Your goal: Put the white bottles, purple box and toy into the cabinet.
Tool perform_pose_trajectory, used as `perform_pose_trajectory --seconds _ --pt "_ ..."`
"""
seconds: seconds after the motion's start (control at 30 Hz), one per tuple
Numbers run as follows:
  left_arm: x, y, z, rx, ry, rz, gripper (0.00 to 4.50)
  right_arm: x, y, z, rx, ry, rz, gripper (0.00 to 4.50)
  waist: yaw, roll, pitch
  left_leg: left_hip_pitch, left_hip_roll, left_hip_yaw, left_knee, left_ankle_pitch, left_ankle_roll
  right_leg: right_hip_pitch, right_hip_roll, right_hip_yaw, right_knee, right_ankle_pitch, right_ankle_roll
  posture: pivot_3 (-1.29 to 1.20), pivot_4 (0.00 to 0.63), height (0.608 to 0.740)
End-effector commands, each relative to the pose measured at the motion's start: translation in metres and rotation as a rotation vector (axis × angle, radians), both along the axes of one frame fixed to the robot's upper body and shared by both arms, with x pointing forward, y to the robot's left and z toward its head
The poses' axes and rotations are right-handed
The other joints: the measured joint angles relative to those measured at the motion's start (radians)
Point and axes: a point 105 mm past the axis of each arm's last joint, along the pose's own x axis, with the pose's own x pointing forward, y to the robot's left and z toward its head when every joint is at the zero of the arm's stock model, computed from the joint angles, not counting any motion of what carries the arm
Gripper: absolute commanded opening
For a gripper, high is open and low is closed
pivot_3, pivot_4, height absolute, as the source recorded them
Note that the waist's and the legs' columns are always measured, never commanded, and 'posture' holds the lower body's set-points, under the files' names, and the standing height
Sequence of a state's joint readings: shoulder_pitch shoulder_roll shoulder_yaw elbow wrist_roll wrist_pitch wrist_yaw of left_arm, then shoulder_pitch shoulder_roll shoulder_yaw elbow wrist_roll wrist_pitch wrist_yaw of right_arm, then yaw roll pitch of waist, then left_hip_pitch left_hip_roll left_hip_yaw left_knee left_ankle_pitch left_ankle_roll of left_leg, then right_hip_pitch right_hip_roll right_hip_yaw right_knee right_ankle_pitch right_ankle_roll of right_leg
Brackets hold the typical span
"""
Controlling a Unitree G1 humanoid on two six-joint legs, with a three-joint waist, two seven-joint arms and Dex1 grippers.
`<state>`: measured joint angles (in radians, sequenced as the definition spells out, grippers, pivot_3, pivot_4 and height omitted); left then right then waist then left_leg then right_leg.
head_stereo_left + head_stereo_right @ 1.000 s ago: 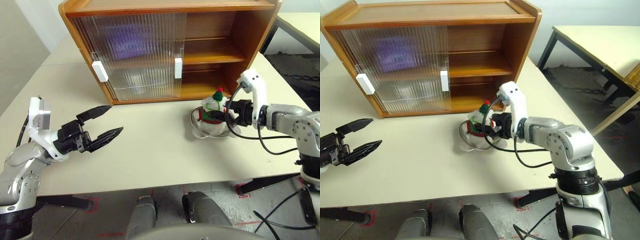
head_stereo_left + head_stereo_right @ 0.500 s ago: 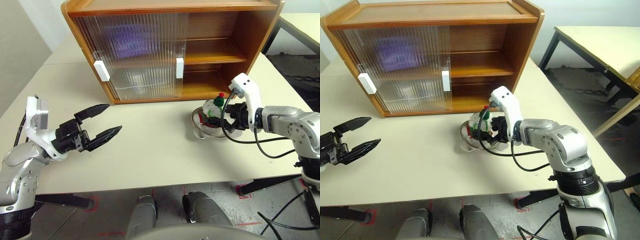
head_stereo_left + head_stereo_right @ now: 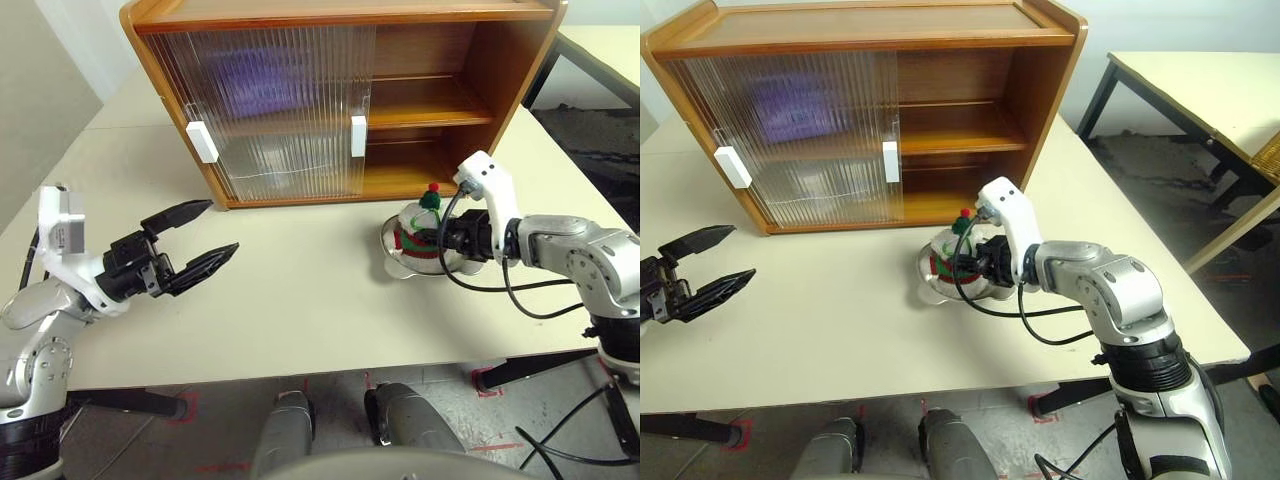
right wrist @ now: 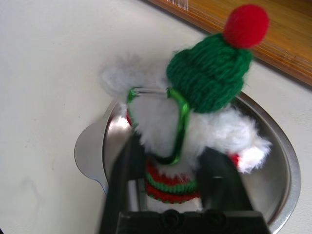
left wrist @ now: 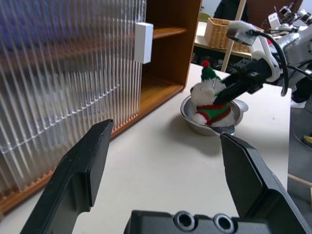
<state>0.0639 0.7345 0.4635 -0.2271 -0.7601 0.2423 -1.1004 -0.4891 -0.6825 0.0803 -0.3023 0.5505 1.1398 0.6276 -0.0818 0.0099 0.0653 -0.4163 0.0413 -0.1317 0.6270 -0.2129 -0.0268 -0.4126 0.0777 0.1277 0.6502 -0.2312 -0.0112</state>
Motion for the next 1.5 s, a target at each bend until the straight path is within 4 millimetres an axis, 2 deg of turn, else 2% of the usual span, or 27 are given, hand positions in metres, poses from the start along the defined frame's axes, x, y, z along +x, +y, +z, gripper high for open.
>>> perform_pose_trajectory --seconds 0.03,0.1,0.3,0.43,0.6,0.7,0.87,1.1,1.17,1.27,1.5 --pt "-0.001 0.001 0.002 0.006 -0.002 -0.006 4.50 -0.002 0.002 -0.001 0.026 0.023 0.009 0.58 0.000 0.000 0.000 0.000 0.000 0.000 0.000 0.000 0.000 0.000 0.000 0.000 0.000 0.000 0.000 -0.13 0.099 0.740" --pt "-0.001 0.000 0.002 0.002 0.001 -0.010 4.50 -0.001 0.002 0.003 0.038 0.022 0.010 0.34 0.000 0.000 0.000 0.000 0.000 0.000 0.000 0.000 0.000 0.000 0.000 0.000 0.000 0.000 0.000 -0.13 0.098 0.740" --pt "-0.002 -0.001 -0.003 0.016 0.023 -0.026 4.50 0.005 -0.006 0.017 0.086 0.015 0.004 0.33 0.000 0.000 0.000 0.000 0.000 0.000 0.000 0.000 0.000 0.000 0.000 0.000 0.000 0.000 0.000 -0.14 0.095 0.740" --pt "-0.005 -0.004 0.000 0.008 0.025 -0.054 4.50 0.002 -0.008 0.027 0.138 0.026 0.042 0.33 0.000 0.000 0.000 0.000 0.000 0.000 0.000 0.000 0.000 0.000 0.000 0.000 0.000 0.000 0.000 -0.14 0.091 0.740" --pt "-0.010 -0.010 0.005 0.002 0.010 -0.110 4.50 -0.003 -0.010 0.029 0.172 0.050 0.071 0.33 0.000 0.000 0.000 -0.001 0.000 0.000 0.000 0.000 0.000 0.000 0.000 0.000 0.000 0.000 0.000 -0.14 0.089 0.740" --pt "-0.009 -0.011 0.007 -0.004 0.001 -0.110 4.50 -0.001 -0.016 0.040 0.220 0.047 0.062 0.33 0.000 0.000 0.000 -0.001 0.000 0.000 0.000 0.000 0.000 0.000 0.000 0.000 0.000 0.000 0.000 -0.14 0.086 0.740" --pt "-0.008 -0.010 0.005 -0.005 0.006 -0.098 4.50 0.014 -0.030 0.065 0.279 -0.020 0.022 0.33 0.000 0.000 0.000 0.000 0.000 0.001 0.000 0.000 0.000 0.000 0.000 0.000 0.000 0.000 0.000 -0.14 0.082 0.740" --pt "-0.006 -0.010 0.006 -0.006 0.006 -0.091 4.50 0.031 -0.034 0.098 0.374 -0.123 0.010 0.33 -0.001 0.000 0.000 0.000 0.000 0.001 0.000 0.001 0.001 0.000 0.000 0.000 0.000 0.001 0.000 -0.14 0.084 0.740" --pt "-0.006 -0.009 0.006 -0.006 0.006 -0.087 4.50 0.042 -0.035 0.107 0.379 -0.194 -0.022 0.33 -0.001 0.000 0.000 0.000 0.000 0.001 0.000 0.001 0.001 0.000 0.000 0.000 0.000 0.001 0.000 -0.14 0.084 0.740" --pt "-0.005 -0.009 0.006 -0.007 0.006 -0.079 4.50 0.056 -0.033 0.120 0.397 -0.283 -0.053 0.33 -0.002 0.000 0.000 0.000 0.000 0.001 0.001 0.001 0.002 0.000 0.000 0.000 0.000 0.002 0.000 -0.14 0.084 0.740" --pt "-0.005 -0.008 0.007 -0.006 0.005 -0.066 4.50 0.068 -0.025 0.142 0.437 -0.401 -0.055 0.33 -0.001 0.000 0.000 0.000 0.001 0.000 0.000 0.002 0.004 -0.001 0.000 -0.001 0.001 0.004 -0.002 -0.13 0.082 0.740"
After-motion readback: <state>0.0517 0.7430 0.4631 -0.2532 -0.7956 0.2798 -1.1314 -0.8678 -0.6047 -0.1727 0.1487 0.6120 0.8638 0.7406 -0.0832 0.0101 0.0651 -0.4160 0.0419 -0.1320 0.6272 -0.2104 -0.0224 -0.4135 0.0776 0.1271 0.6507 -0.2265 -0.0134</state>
